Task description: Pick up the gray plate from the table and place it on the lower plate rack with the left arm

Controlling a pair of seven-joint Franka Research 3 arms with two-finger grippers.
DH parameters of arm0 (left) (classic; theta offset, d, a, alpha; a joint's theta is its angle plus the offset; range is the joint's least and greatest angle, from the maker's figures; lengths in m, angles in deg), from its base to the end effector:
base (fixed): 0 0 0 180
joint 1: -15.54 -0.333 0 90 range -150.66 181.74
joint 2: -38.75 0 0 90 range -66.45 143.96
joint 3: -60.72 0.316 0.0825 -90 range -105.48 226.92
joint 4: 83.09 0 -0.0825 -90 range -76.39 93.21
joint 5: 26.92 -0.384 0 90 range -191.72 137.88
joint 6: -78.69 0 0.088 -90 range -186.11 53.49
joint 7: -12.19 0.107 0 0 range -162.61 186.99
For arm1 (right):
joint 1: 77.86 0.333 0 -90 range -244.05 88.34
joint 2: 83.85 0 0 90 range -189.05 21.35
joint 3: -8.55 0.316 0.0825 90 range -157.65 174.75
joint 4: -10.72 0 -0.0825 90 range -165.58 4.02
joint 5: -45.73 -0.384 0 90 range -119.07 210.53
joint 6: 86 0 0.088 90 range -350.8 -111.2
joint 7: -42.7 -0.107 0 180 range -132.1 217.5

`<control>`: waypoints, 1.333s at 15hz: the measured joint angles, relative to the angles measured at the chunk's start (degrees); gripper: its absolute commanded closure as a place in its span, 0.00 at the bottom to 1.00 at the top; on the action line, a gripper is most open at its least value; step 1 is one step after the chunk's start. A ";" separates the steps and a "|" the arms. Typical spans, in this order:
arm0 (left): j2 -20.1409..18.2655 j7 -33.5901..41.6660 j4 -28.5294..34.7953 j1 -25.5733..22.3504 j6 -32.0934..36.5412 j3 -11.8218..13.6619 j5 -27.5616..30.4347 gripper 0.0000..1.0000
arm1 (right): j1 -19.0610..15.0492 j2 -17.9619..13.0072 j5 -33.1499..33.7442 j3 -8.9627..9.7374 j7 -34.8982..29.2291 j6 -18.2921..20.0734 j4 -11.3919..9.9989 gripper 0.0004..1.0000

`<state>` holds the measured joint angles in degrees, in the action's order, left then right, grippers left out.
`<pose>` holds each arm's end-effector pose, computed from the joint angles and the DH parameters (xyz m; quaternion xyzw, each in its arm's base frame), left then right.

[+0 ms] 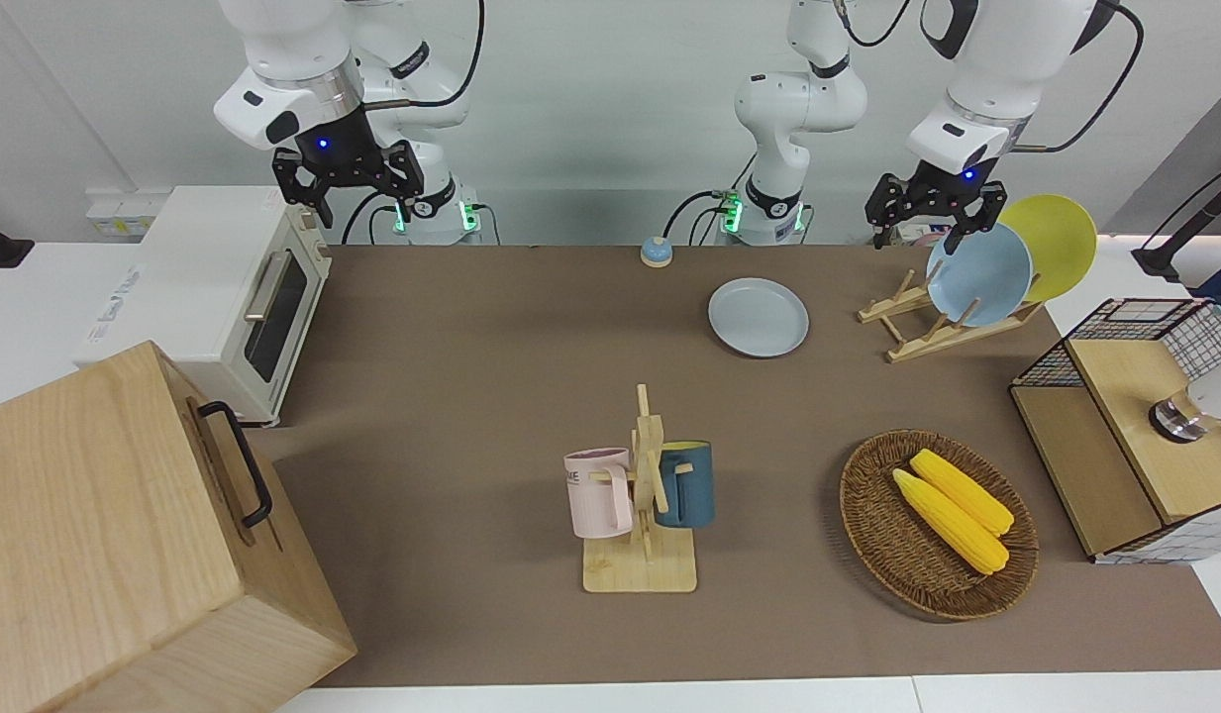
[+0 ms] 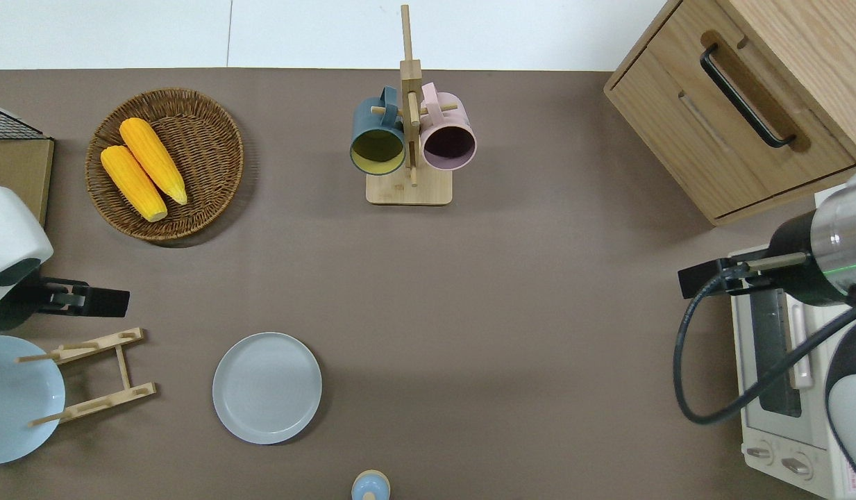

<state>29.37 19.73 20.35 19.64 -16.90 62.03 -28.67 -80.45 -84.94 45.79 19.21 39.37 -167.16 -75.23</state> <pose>0.5092 -0.0209 0.6087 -0.9956 0.0914 -0.0128 0.0139 0.5271 0.0757 0.6545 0.9986 0.0412 -0.0321 0.0055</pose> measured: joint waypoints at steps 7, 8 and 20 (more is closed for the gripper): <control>0.07 -0.33 0.97 -0.12 0.00 0.09 0.00 0.00 | 0.00 0.00 0.00 0.00 0.00 0.00 0.00 0.01; 0.07 -0.33 1.16 -0.12 0.00 0.11 0.00 0.00 | 0.00 0.00 0.00 0.00 0.00 0.00 0.00 0.01; -3.43 -3.26 16.36 0.00 -9.01 -0.41 0.45 0.00 | 0.00 0.00 0.00 0.00 0.00 0.00 0.00 0.01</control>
<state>25.95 16.47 36.71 19.64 -25.91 61.62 -28.23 -80.46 -84.94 45.79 19.21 39.37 -167.16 -75.23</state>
